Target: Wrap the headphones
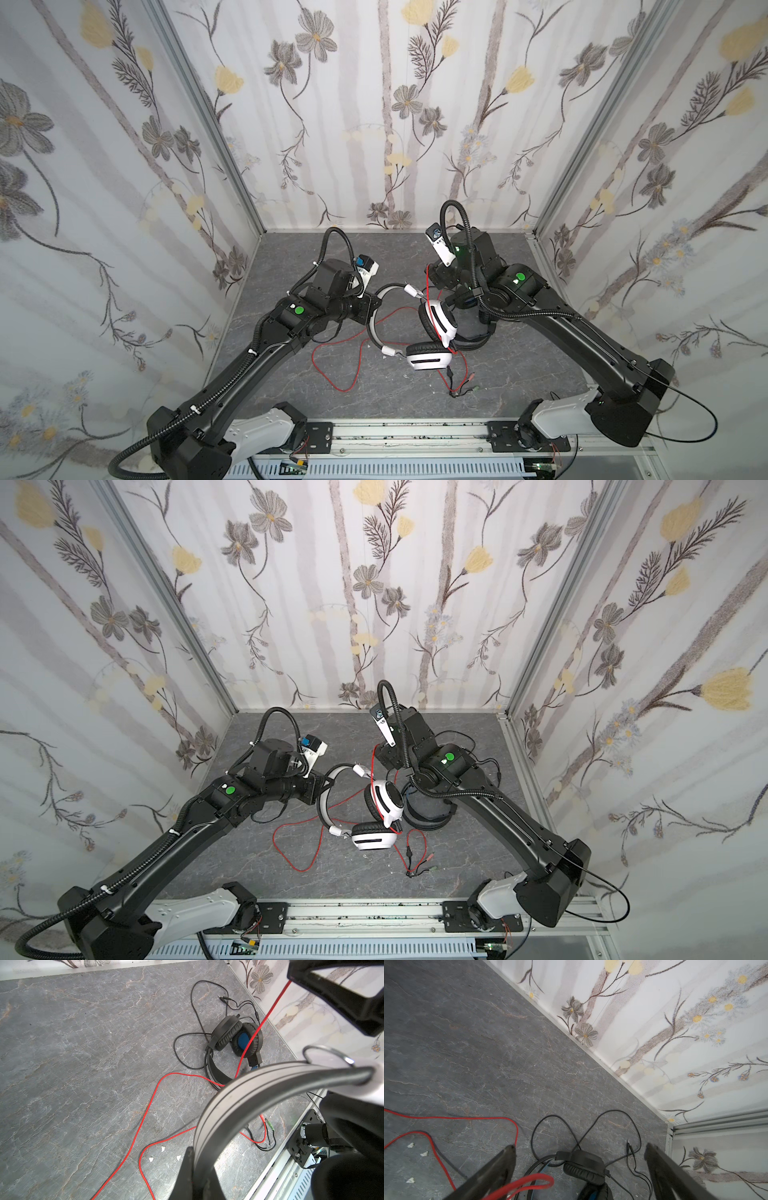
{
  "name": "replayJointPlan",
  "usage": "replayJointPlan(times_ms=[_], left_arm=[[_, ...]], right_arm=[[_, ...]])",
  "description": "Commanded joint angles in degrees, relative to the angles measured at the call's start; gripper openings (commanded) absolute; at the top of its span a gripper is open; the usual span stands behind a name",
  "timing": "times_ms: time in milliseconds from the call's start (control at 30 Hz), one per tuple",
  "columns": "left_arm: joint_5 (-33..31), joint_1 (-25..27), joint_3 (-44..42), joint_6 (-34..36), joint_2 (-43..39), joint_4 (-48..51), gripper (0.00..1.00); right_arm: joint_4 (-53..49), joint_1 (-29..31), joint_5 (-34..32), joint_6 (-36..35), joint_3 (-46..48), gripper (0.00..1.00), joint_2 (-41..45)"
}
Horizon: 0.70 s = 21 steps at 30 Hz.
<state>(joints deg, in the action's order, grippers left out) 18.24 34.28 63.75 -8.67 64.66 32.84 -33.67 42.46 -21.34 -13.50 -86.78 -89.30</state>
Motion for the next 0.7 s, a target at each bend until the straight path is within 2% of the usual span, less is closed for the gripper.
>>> replayJointPlan(times_ms=[0,300,567,667], left_arm=[[2.8,0.04,0.51,-2.31,-1.15,-4.98,0.0],[3.83,-0.44,0.45,-3.5,-2.07,-6.24,0.0],[5.19,-1.56,-1.07,-6.48,-4.01,-12.09,0.0],[6.81,-1.9,-1.22,-6.97,-4.02,-13.84,0.0]], right_arm=[[-0.38,-1.48,3.04,3.02,-1.39,0.99,0.2],[-1.32,-7.19,11.02,7.4,-4.1,1.0,0.7],[2.02,-9.86,18.38,7.07,-1.56,0.99,2.98],[1.93,-9.85,18.85,7.08,-1.72,0.99,2.91]])
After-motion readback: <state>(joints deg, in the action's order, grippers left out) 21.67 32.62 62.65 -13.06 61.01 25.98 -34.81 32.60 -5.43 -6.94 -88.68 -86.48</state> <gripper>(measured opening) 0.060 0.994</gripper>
